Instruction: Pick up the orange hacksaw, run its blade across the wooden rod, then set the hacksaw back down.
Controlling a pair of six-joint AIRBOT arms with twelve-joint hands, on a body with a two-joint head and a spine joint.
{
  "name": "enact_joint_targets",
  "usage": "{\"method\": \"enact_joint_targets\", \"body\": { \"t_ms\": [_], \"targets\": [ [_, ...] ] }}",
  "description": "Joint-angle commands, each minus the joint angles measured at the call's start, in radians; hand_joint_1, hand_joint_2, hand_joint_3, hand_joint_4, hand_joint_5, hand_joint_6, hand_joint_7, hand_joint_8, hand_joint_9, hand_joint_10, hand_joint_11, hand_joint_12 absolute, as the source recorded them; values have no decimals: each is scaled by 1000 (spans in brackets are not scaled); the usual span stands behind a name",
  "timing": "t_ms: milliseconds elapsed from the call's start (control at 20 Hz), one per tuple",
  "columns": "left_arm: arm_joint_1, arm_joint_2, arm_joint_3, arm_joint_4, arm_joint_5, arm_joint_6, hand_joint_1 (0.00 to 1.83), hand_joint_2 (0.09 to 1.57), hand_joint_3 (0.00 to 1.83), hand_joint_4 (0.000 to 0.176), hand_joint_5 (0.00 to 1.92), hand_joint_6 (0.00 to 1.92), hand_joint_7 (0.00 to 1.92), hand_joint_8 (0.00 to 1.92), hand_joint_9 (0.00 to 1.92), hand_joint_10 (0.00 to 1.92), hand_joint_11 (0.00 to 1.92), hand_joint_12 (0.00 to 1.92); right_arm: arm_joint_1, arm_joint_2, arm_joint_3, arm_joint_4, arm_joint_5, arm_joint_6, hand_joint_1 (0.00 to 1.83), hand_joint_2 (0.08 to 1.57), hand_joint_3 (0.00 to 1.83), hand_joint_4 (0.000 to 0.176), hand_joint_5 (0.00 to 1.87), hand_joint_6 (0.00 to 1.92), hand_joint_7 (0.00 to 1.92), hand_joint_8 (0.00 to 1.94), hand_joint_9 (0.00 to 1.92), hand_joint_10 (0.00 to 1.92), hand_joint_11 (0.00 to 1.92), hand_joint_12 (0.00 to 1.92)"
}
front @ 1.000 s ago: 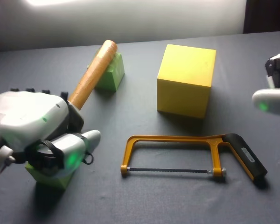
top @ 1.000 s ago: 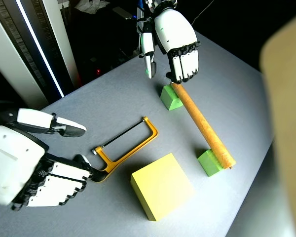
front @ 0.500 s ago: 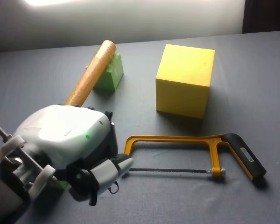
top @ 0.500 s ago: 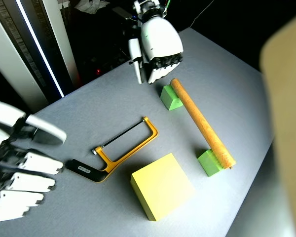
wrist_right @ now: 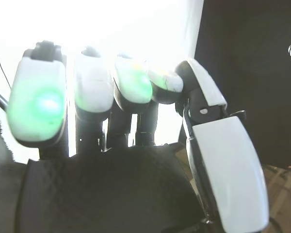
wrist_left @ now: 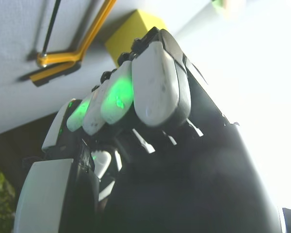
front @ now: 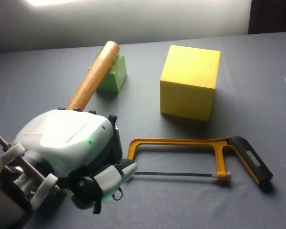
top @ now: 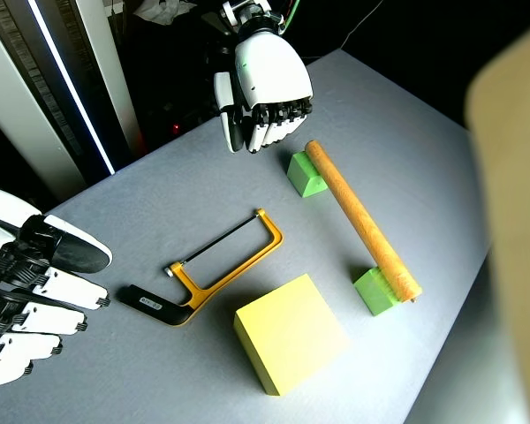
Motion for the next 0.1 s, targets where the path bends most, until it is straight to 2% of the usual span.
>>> {"method": "enact_joint_targets", "body": {
  "t_ms": [0, 50],
  "targets": [
    [-15, 1, -5, 58, -64, 2, 852, 1456, 3, 176, 1277, 1921, 1432, 1921, 1453, 1921, 1552, 1921, 8, 6, 1, -13, 127, 2, 712, 1431, 6, 0, 1129, 1921, 1277, 1941, 1378, 1921, 1529, 1921],
    [-15, 0, -6, 58, -68, 2, 826, 1462, 5, 176, 1260, 1921, 1419, 1921, 1443, 1921, 1546, 1921, 7, 6, 1, -16, 131, 2, 697, 1436, 6, 0, 1131, 1921, 1279, 1941, 1385, 1921, 1534, 1921]
  ]
}}
